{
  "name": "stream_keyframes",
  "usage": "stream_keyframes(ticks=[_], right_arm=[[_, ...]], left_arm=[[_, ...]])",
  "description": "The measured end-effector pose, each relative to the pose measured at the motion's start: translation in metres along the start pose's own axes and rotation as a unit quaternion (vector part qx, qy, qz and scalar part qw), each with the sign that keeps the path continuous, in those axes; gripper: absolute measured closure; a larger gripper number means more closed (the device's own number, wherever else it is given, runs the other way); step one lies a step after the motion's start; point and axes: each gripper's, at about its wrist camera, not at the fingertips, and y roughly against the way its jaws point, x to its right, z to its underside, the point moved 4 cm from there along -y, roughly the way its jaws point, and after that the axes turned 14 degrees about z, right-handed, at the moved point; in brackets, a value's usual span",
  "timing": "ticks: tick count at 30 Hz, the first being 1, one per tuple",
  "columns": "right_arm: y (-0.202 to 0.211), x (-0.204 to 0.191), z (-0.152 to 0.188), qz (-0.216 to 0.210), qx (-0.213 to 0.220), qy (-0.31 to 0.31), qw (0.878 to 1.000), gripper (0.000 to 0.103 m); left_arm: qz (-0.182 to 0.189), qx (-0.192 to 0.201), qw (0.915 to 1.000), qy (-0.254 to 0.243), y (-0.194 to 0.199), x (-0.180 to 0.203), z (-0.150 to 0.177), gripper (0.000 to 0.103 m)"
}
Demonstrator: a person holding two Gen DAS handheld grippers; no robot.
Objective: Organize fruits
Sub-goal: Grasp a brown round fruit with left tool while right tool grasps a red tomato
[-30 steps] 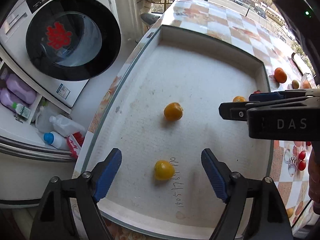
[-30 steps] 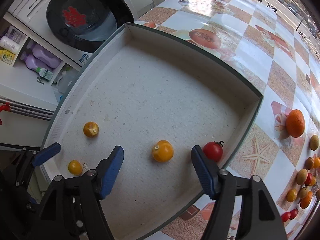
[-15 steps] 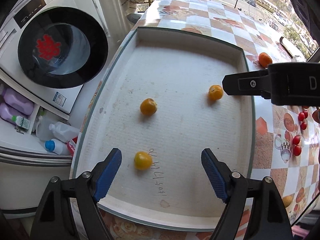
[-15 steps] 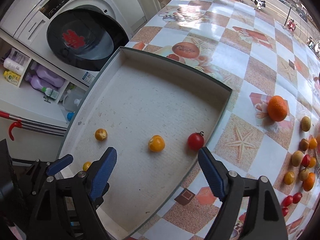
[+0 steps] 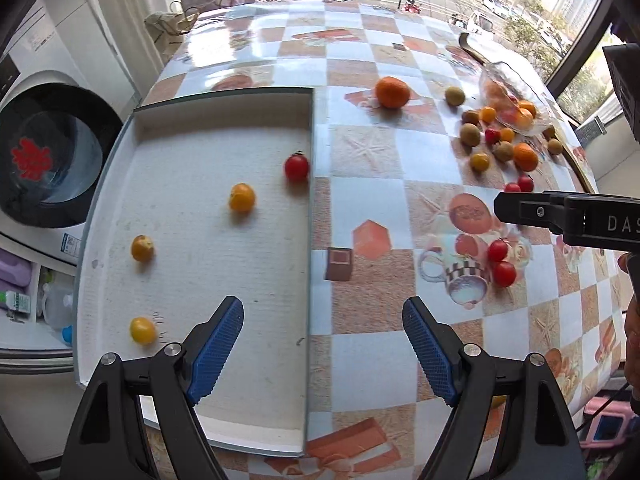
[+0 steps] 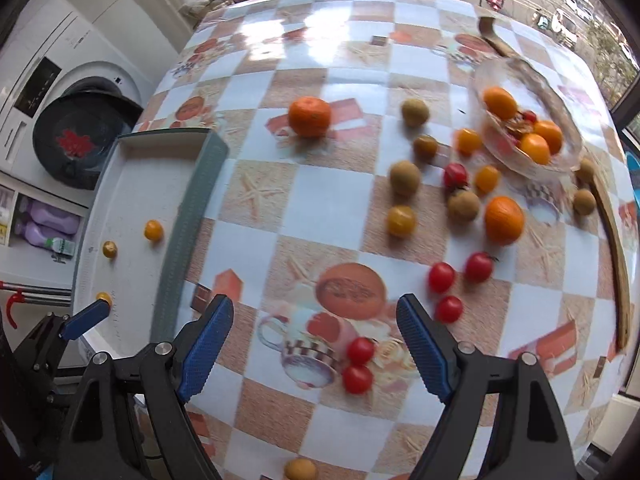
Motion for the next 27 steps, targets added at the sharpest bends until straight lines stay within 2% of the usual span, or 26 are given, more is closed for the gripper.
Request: stream_keyframes(ticks=[6,13,24,26,27], right_arm=[[-0.013,0.063,0.042,0.031,-0.034,-0.042,0.998,0.017],[-0.026,0.087,0.060,0.034,-0.041,-0.043,0.998,0.017],[-0.041,0.079,0.052,0.025,-0.025,0.002,0.999,0.017],[-0.044,0.075,0.048,0.025,-0.023,0.007,0.999,0.020],[-0.045,0.073,0.045,0.025,-0.021,0.009,0.999,0.022]], left_arm=[[0.027,-0.031,0.9987,-0.030,-0.013,0.048,0.023,0.020],[0.062,-0.053,0.9959,-0.039,-0.026,0.097,0.057,0.020],[0.028,-0.056,0.9973,-0.037,-0.061,0.123,0.067,0.020],[0.019,-0.058,0.9976,-0.034,-0.065,0.126,0.068,0.020],[0.018,-0.059,0.9976,-0.031,-0.067,0.127,0.069,0.024]])
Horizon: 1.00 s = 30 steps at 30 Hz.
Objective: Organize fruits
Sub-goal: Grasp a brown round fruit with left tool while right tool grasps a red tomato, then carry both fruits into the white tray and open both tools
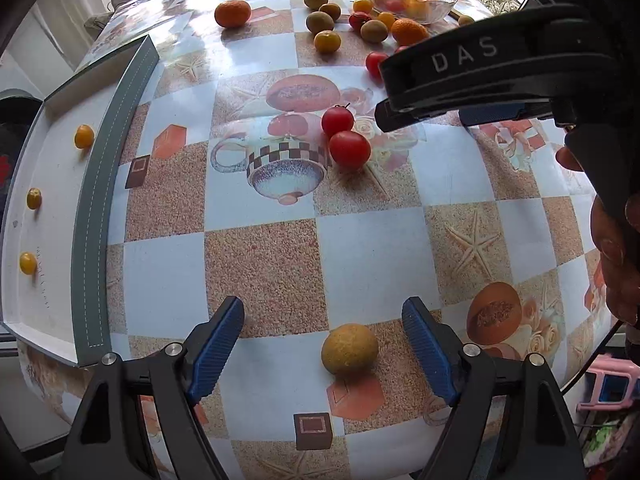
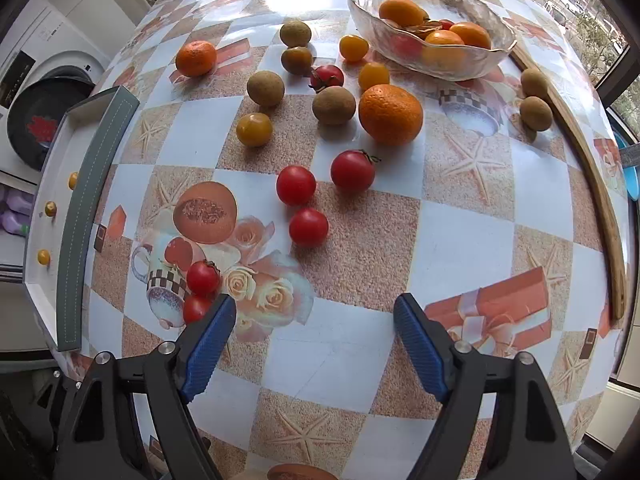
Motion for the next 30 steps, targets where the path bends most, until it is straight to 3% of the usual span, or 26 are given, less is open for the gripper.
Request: stream_keyframes(ticks=[1,3,5,10,12,14,21,30], right_arm=[[0.000,-0.002,-0.003,0.002,0.004,0.003,1.000,0.023],[-0.001,-0.007,-0.009,0.005,0.013,0.008,1.000,0.029],[-0.002,-0.015,-0.019,0.011,0.020,0.013,1.000,0.034],[-0.003,-0.023,-0.028,0.036,0.034,0.027,0.998,0.054],[-0.002,-0.024,-0.029,0.048,0.038,0.032,0.998,0.073],[-0.004,-0.025,-0.035,0.048,0.039,0.028,0.998,0.081],[0.000,-0.003,-0.026,0.003,0.025,-0.003,1.000,0.082],[0.019,0.005,-0.006,-0.023,0.018,-0.017,0.999,0.082]], left_arm=[[0.000,-0.002,1.0000,0.002,-0.002,0.002,0.001,0.034],[-0.015,-0.003,0.9999,-0.004,-0.004,0.007,0.001,0.036],[-0.013,-0.002,0.9999,-0.002,-0.003,0.012,0.003,0.044],[-0.012,-0.001,0.9999,-0.003,-0.003,0.025,0.009,0.072],[-0.007,0.000,1.0000,0.000,-0.004,0.028,0.010,0.075],[0.012,0.002,0.9999,0.009,-0.001,0.025,0.011,0.075],[0.095,-0.002,0.9923,0.079,0.010,0.000,0.012,0.075],[0.096,0.008,0.9923,0.077,0.026,-0.021,-0.002,0.075]])
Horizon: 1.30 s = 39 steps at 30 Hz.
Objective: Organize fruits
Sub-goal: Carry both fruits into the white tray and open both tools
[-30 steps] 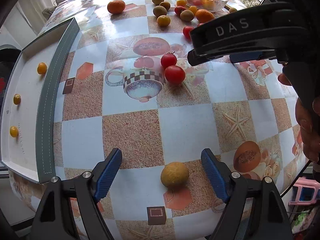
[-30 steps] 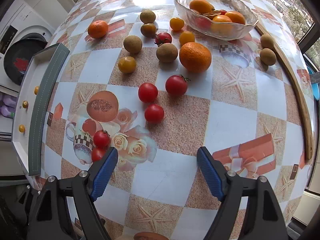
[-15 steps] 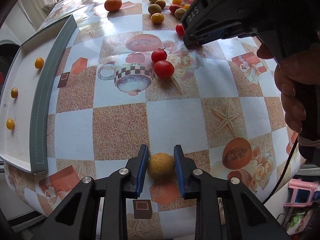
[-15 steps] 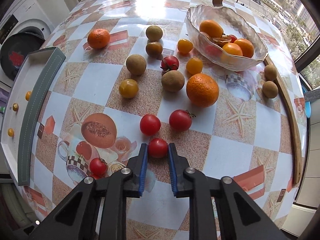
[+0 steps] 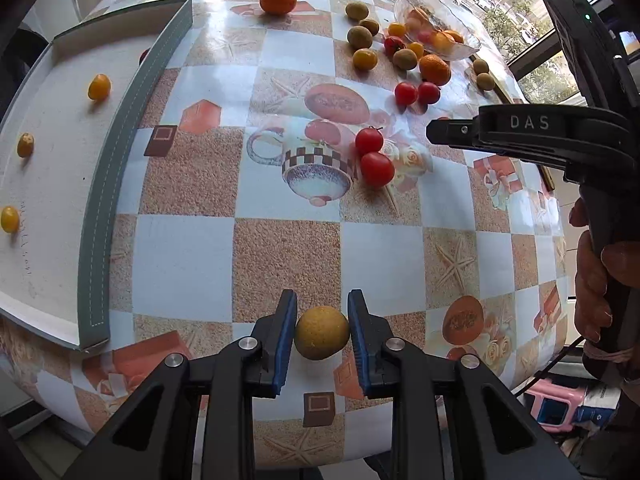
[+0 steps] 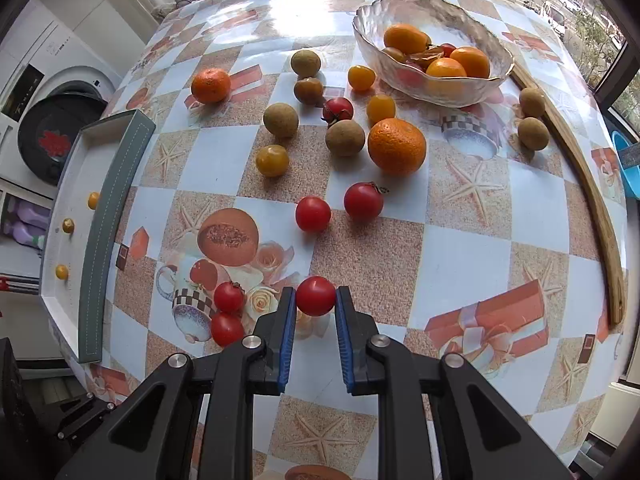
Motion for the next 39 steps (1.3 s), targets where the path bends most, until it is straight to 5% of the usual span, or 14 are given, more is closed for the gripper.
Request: stream_keyframes(ticks=[13,25,39], right_arm=[[0.021,-0.045,-0.014,-0.016,0.006,0.020,1.000,0.082],[0.038,-0.146,-0.052,-0.067,0.028,0.090,0.993,0.082],[0.008,-0.243,-0.118,-0.086,0.024,0.139,0.986,0.082]], left_arm=[[-0.006,0.072,0.9972,0.019,0.068,-0.052,-0.035,0.075],[-0.081,0.132,0.9856,0.069,0.122,-0.141,-0.063,0.075],[-0.142,0.155,0.9747,0.078,0.128,-0.227,-0.151,0.075]])
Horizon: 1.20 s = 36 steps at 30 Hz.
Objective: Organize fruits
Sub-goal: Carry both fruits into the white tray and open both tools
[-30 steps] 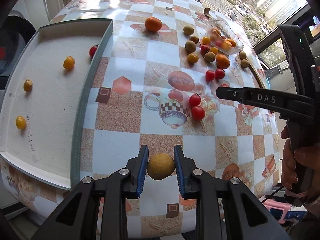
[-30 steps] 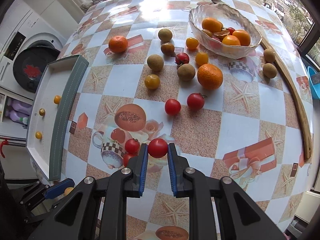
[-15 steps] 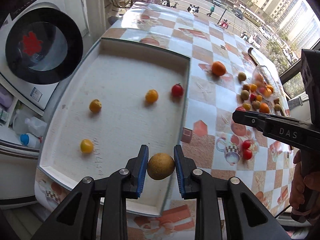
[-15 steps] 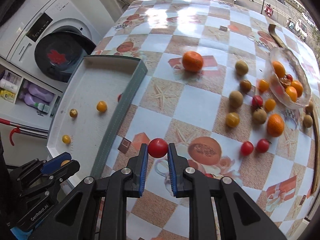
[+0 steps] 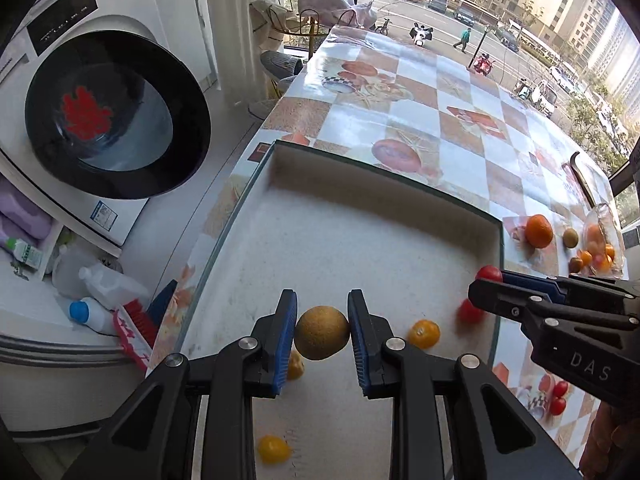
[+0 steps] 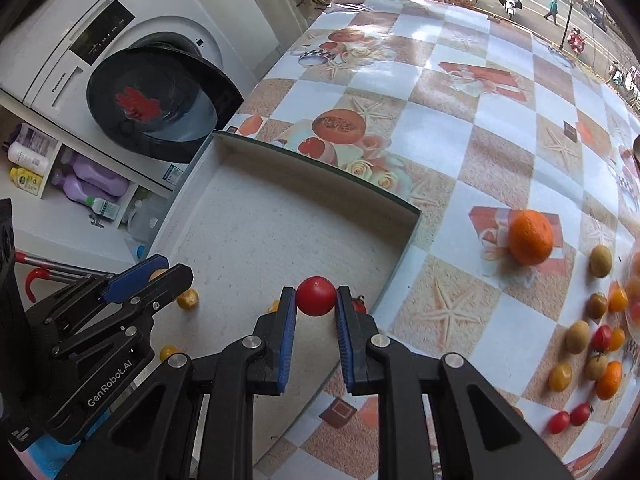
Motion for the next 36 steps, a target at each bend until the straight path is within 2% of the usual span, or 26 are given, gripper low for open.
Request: stream_keyframes(ticks=[7,10,18,19,20,21,22,27,30,36], right_arm=[[-0.031,-0.007,-0.020,0.020,-0.018,0.008,1.000,0.082],[-0.041,-0.007,-0.021,0.030,-0.025,0.014,0.999,0.082],[-0.053,-0.014,-0.021,0.054,-0.025,0.050,0.997,0.079],[-0.054,-0.016,-0.021,0.055,-0.025,0.057,0.997,0.075],[-0.054,-0.018,-0.021,0.053,-0.025,0.062,0.996,0.071],[-0.054,-0.020,-0.021,0.053,-0.025,0.066,0.996,0.057],[-0.053,-0.021,-0.021,0.056,-0.023,0.068,0.996,0.050],[-0.042,-0.021,-0.021,0.049,-0.007,0.062,0.997,0.039],[-0.029,-0.015,-0.021,0.045,0.007,0.051,0.998,0.023],[-0.001,0.006,-0.010,0.041,0.027,0.011,0.999,0.022]], left_arm=[[-0.012,-0.024,0.9996,-0.001,-0.032,-0.015,-0.012,0.075],[-0.025,-0.027,0.9993,-0.004,-0.036,-0.018,-0.013,0.075],[-0.025,-0.039,0.9988,-0.015,-0.043,-0.018,-0.011,0.074],[-0.023,-0.040,0.9988,-0.015,-0.043,-0.018,-0.011,0.066],[-0.023,-0.038,0.9989,-0.015,-0.043,-0.018,-0.012,0.054],[-0.029,-0.029,0.9991,-0.015,-0.040,-0.018,-0.012,0.034],[-0.043,-0.014,0.9988,-0.018,-0.035,-0.019,-0.013,0.030],[-0.037,-0.013,0.9991,-0.017,-0.028,-0.023,-0.014,0.030],[-0.037,-0.009,0.9991,-0.021,-0.021,-0.020,-0.013,0.030],[-0.033,-0.009,0.9980,-0.053,-0.009,0.007,-0.005,0.030]])
